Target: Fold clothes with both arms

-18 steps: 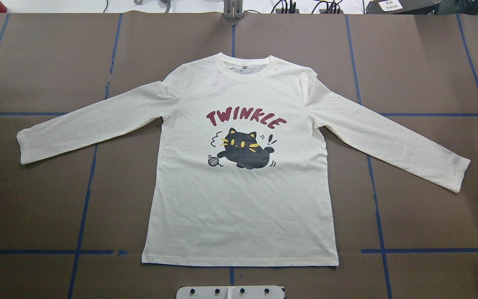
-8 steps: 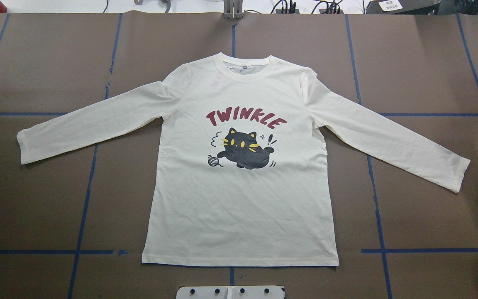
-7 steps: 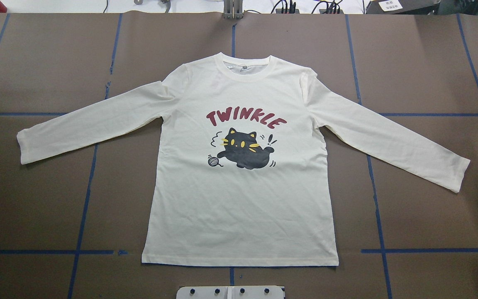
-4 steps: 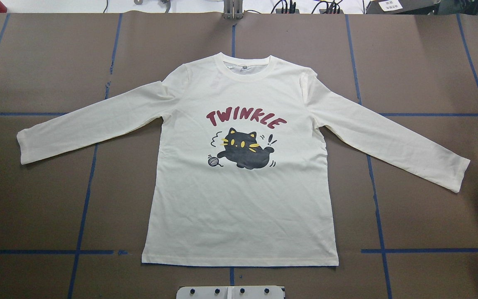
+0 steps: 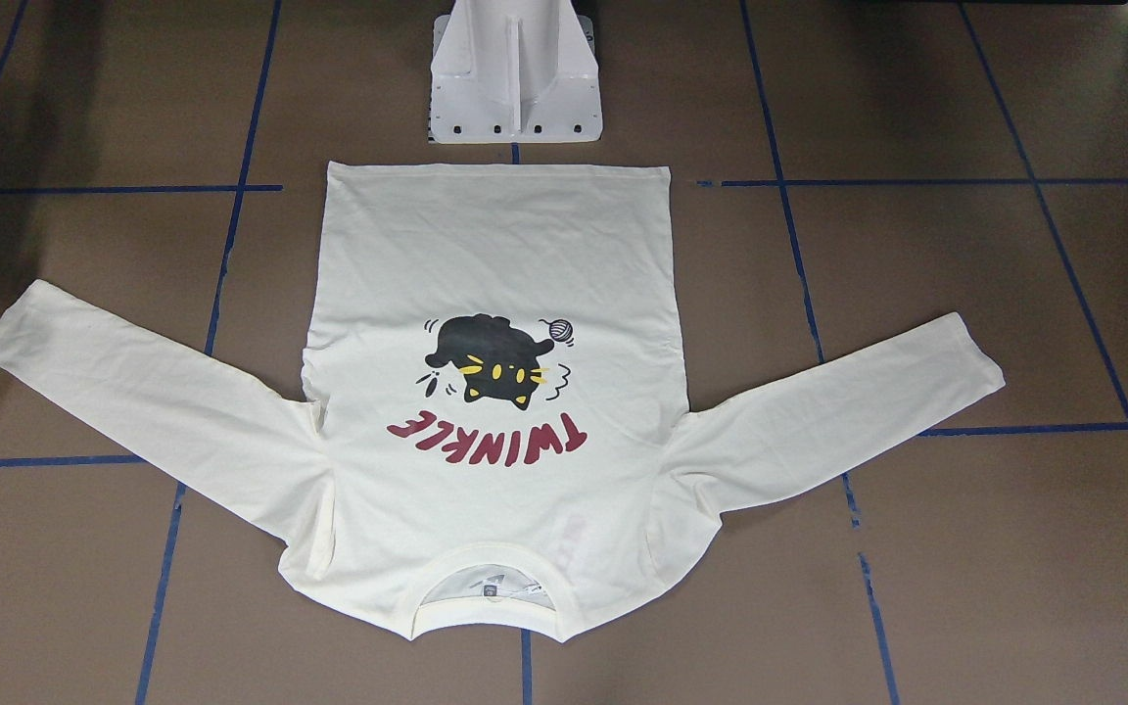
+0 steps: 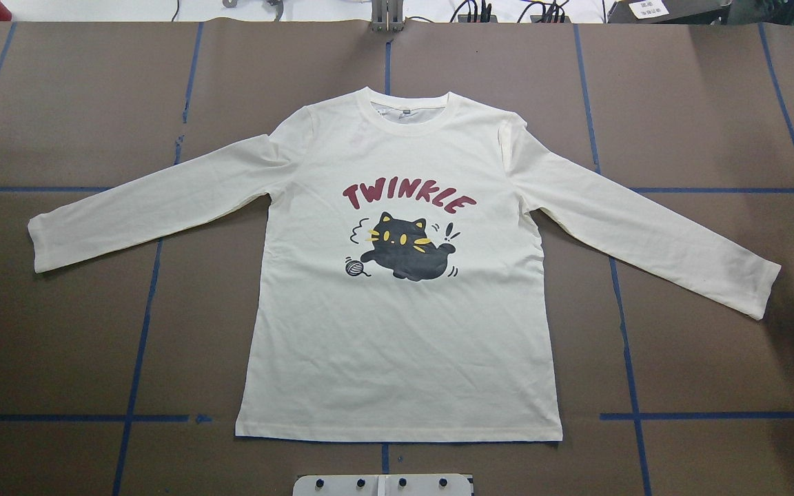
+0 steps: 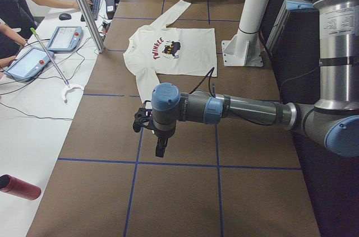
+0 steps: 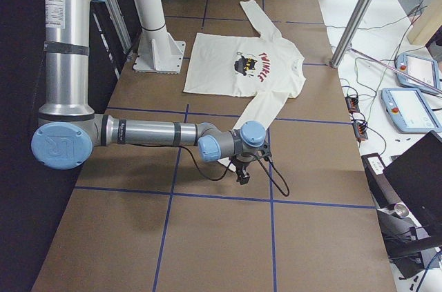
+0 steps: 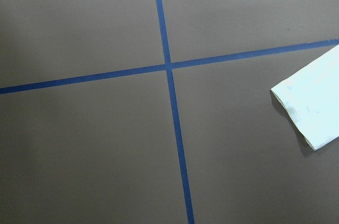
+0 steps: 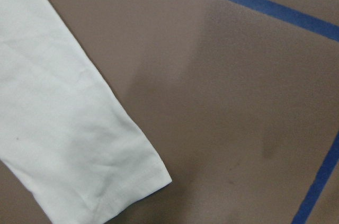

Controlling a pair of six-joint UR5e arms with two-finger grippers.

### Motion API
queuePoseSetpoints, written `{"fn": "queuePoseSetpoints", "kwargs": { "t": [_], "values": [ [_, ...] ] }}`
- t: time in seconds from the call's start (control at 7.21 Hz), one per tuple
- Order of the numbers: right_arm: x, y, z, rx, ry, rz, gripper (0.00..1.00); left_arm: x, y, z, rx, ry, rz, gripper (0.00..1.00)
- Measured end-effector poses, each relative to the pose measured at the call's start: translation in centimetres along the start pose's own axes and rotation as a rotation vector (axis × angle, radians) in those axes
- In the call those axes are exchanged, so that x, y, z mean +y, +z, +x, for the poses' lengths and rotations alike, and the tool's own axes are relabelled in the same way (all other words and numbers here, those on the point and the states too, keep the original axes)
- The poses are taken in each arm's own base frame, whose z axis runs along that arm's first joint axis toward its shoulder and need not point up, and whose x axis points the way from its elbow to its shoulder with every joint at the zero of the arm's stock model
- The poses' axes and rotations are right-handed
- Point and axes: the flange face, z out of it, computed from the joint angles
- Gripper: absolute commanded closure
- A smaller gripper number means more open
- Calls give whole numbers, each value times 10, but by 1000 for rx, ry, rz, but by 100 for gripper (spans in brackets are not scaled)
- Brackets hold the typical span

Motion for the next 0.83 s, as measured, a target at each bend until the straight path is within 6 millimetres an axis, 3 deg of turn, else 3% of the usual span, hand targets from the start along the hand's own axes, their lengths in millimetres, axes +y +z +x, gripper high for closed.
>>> {"fn": "queuePoseSetpoints", "kwargs": {
  "t": [0.42,0.83],
  "values": [
    [-13,5,-17,-38,314,85,11,-1,-2,2,1,4,5,0],
    [-4,33,-9,-67,435,115,17,-2,-5,5,1,10,10,0]
  ]
}}
